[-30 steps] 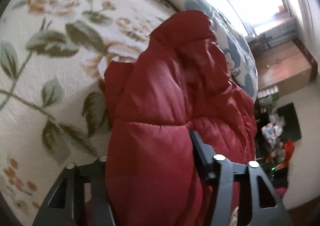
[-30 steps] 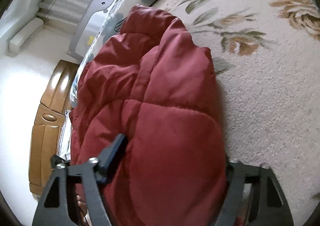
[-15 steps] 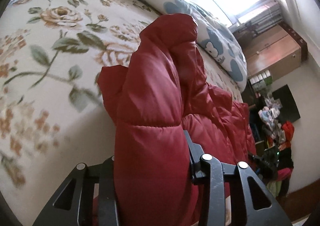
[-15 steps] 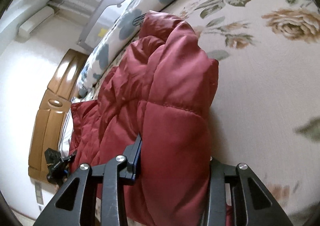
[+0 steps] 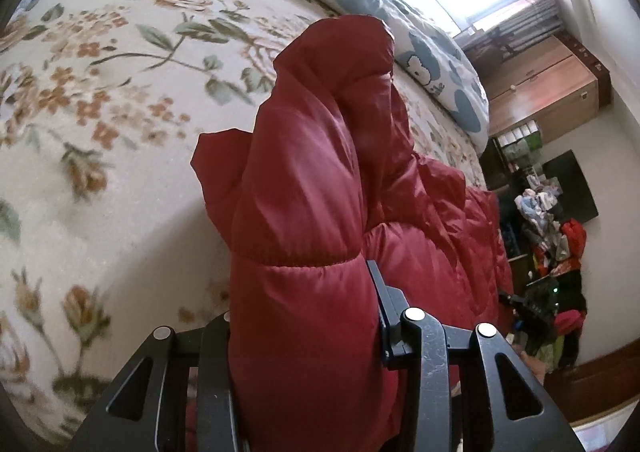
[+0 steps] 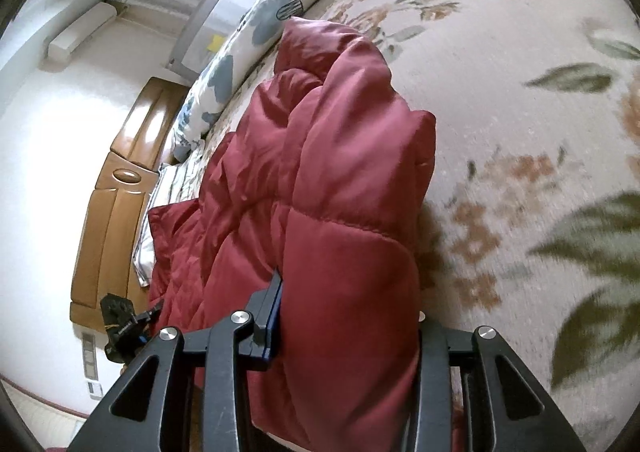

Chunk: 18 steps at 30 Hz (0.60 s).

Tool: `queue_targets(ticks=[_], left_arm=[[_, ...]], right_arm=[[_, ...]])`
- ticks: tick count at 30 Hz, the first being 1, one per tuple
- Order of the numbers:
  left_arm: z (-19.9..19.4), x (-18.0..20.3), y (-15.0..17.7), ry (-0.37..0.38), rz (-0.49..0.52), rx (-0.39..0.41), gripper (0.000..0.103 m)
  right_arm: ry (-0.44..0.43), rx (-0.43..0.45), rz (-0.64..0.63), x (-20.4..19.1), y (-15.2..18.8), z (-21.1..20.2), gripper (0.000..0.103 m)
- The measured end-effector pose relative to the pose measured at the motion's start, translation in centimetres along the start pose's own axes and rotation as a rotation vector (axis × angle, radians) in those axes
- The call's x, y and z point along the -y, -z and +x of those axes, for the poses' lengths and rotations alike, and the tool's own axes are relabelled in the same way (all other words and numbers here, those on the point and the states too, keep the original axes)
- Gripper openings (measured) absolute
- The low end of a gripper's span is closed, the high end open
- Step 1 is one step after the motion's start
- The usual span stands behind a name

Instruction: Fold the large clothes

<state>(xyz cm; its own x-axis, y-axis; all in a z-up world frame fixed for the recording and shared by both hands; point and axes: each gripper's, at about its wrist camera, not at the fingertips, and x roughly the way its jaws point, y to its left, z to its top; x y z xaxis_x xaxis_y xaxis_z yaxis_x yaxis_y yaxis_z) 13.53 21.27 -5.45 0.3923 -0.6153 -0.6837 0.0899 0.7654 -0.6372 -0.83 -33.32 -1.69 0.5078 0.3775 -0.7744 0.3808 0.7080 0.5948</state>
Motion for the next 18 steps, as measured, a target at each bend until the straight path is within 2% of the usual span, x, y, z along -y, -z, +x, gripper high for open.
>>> queue_targets(ticks=[5, 9, 14, 18], left_arm=[[-0.5, 0.7, 1.0, -0.091, 0.030, 0.008, 0.040], [-0.8, 1.5, 1.3, -0.159, 0.051, 0.015, 0.045], [-1.7, 2.8, 1.5, -0.224, 0.068, 0.029, 0.059], [-3.1, 4.2, 1.3, -0.312, 0.092, 0.069, 0.078]], right_arm=[[0.030, -0.001, -0.011, 0.3, -0.1, 0.6, 0.044], [0.058, 0.000, -0.022, 0.4, 0.2, 1.0, 0.052], [0.079, 0.002, -0.027, 0.4, 0.6, 0.6, 0.060], [0.108, 0.006, -0.037, 0.2, 0.6, 0.4, 0.070]])
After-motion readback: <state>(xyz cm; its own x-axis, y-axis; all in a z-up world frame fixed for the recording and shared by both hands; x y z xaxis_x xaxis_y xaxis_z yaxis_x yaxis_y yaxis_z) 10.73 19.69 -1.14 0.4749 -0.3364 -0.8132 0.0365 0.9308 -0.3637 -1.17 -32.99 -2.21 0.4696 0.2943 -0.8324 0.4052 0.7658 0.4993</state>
